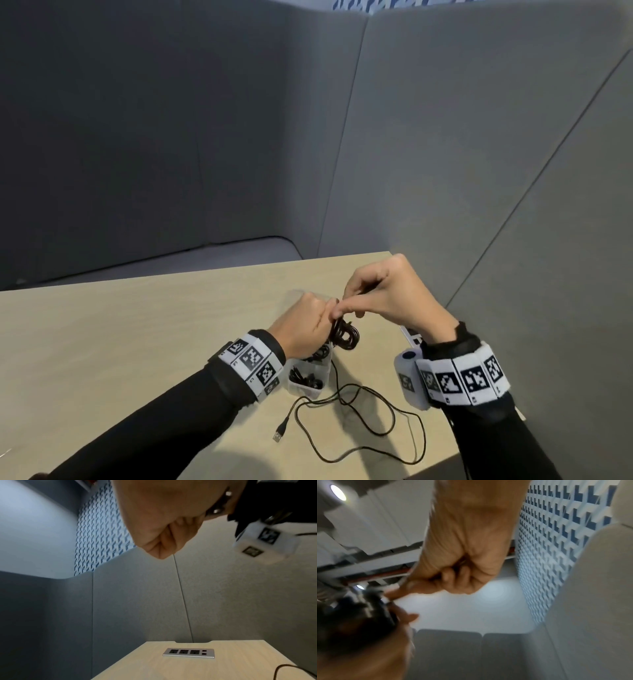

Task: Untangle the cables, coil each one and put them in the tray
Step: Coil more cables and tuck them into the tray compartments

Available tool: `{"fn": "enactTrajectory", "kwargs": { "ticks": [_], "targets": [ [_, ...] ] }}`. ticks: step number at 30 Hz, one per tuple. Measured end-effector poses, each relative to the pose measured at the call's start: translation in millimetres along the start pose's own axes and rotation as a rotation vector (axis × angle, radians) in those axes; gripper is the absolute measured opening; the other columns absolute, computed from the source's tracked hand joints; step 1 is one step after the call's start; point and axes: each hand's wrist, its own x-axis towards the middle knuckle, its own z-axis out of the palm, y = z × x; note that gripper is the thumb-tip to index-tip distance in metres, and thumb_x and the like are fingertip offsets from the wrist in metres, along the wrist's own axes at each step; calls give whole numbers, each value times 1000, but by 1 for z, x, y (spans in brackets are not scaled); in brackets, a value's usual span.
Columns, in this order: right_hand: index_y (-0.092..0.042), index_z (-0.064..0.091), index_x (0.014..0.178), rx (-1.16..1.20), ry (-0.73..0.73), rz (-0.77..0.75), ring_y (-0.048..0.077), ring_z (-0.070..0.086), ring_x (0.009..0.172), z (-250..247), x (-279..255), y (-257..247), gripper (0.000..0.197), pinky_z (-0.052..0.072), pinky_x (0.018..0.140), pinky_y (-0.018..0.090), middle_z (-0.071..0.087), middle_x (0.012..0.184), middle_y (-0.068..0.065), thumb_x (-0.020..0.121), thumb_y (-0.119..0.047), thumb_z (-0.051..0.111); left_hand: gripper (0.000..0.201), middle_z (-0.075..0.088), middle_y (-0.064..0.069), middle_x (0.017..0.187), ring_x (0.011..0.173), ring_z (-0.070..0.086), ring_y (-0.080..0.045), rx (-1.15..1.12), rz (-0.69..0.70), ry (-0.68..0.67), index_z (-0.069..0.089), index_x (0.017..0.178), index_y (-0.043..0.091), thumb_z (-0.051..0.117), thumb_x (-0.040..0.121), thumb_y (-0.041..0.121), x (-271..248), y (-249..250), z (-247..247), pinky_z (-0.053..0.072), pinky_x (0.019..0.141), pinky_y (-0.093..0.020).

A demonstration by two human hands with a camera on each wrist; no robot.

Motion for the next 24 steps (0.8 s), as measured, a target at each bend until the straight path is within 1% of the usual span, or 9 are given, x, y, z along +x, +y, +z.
{"fn": "enactTrajectory", "kwargs": {
  "ticks": [2,5,7,10,12,14,17,21,24],
  "targets": [
    [0,69,61,187,-8,49,9,53,46,0,2,11,17,42,47,23,63,50,-2,64,-5,85,63,44,-5,52,48,42,-26,-152,28,85,57,68,-7,20,93,38,-4,5,4,37,51,-43],
    [-8,73,71,335,1,106,7,57,56,9,2,33,7,45,59,17,66,58,-4,76,-3,75,56,39,8,45,43,34,-11,-377,4,222,53,55,3,26,93,34,-8,17,5,29,46,-27],
    [-11,75,84,368,16,103,5,60,66,18,-1,46,10,46,67,16,68,69,-4,82,-4,69,58,39,8,39,40,33,-6,-481,-74,300,53,53,-2,30,89,38,-7,18,5,27,45,-20],
    [-11,72,103,189,56,84,-2,55,71,39,-10,55,20,43,69,12,61,80,-9,87,-3,63,56,36,5,34,36,31,-8,-462,-262,463,49,37,12,32,84,39,-2,11,0,24,45,-22],
    [-11,73,100,-28,114,18,-1,50,70,56,-20,55,17,39,67,11,54,79,-8,88,-5,63,56,38,4,36,37,33,-11,-255,-304,523,43,35,15,28,85,34,-4,5,-5,25,44,-28],
    [-10,71,97,-282,134,-105,3,46,68,71,-30,51,12,37,62,11,49,79,-3,87,-6,64,57,39,-1,38,38,34,-13,-56,-304,516,41,38,10,25,88,33,-9,0,-7,27,46,-31],
    [-7,63,95,-577,79,-166,13,43,63,90,-37,41,22,42,50,25,42,81,-1,77,6,68,55,31,4,35,37,33,-13,110,-342,472,29,38,16,24,91,31,-10,-5,-8,24,44,-27],
    [-5,63,86,-718,68,-305,15,44,63,94,-40,25,31,38,47,23,50,76,3,63,14,70,56,46,-11,47,54,51,-34,292,-455,364,36,43,16,29,98,27,-6,-9,-5,37,53,-33],
    [-7,66,90,-695,26,-346,15,46,64,84,-38,22,36,41,49,23,53,76,2,61,15,70,49,45,-9,53,56,45,-32,337,-411,273,42,53,13,26,98,24,-10,-10,-6,31,53,-32]
  ]
}}
